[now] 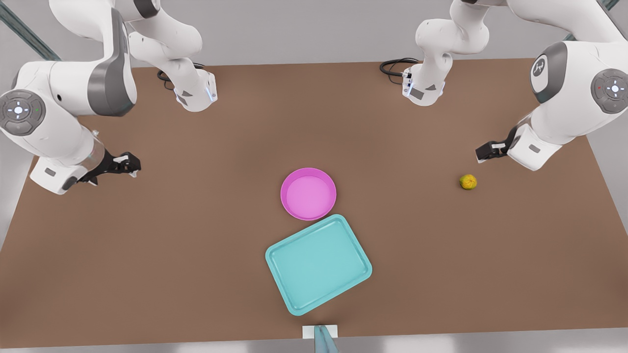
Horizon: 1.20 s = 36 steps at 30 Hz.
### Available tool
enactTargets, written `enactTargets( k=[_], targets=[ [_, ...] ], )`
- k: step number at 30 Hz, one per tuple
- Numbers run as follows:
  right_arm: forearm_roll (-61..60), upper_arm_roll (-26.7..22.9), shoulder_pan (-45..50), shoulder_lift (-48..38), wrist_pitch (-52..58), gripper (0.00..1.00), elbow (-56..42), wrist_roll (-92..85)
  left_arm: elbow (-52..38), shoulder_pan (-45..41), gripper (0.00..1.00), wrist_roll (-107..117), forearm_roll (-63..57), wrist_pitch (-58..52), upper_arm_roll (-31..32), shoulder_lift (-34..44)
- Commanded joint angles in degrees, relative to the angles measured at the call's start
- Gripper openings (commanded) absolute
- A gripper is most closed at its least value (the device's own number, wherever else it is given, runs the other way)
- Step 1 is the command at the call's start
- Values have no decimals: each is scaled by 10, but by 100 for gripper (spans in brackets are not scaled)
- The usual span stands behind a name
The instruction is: Place the orange on the plate with the left arm and the plate on the tray with the right arm
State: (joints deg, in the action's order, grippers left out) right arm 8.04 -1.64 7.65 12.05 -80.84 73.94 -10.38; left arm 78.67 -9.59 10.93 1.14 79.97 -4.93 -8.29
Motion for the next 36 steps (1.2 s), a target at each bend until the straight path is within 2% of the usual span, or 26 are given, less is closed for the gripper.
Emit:
enactTargets(
  k=[1, 2, 3, 4, 6, 9, 15, 27, 36],
  targets=[
    [0, 0, 0, 1, -2, 100, 0, -33, 0, 1, 100, 50, 2, 4, -1, 0],
    [0, 0, 0, 2, -2, 100, 0, -33, 3, 1, 100, 59, 0, 4, -2, 0],
    [-1, 1, 0, 3, -2, 100, 0, -33, 44, 5, 100, 65, -2, 12, -9, -7],
    [-1, 1, 0, 6, -2, 100, 0, -34, 136, 14, 100, 61, -6, 88, -26, -20],
    [-1, 1, 1, 10, -2, 100, 0, -34, 313, 24, 100, -53, -6, 350, -82, -30],
    [-2, 1, 2, 13, -1, 100, 0, -33, 420, 55, 100, -82, -1, 496, -97, -59],
    [-3, 1, 3, 18, -1, 100, 8, -33, 475, 70, 100, -252, -2, 501, -105, -70],
    [-2, 1, -1, 53, 22, 100, -3, -37, 482, 73, 100, -214, 11, 500, -82, -124],
    [0, 0, -38, 76, 47, 100, 2, -30, 481, 76, 100, -214, 10, 509, -83, -153]
  ],
)
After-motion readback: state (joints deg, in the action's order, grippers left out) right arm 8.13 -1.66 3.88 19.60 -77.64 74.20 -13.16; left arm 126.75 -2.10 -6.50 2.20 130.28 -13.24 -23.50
